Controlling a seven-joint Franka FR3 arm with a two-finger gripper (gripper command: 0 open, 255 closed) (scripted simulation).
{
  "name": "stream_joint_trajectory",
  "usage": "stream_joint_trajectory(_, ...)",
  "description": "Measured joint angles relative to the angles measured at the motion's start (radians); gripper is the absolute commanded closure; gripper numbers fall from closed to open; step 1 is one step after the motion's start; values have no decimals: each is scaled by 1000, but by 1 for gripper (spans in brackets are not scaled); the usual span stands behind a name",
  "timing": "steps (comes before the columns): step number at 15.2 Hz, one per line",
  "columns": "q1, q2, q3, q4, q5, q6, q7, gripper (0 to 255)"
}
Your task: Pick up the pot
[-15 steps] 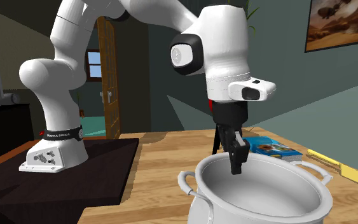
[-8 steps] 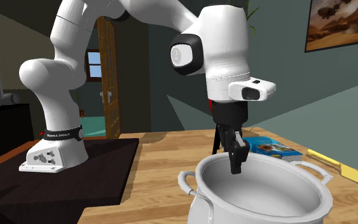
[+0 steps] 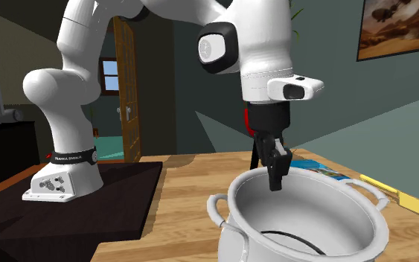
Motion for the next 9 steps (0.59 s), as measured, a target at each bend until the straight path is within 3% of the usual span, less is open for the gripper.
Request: stream_joint_trajectory(9, 23, -73, -30, 25, -67, -83, 54, 255)
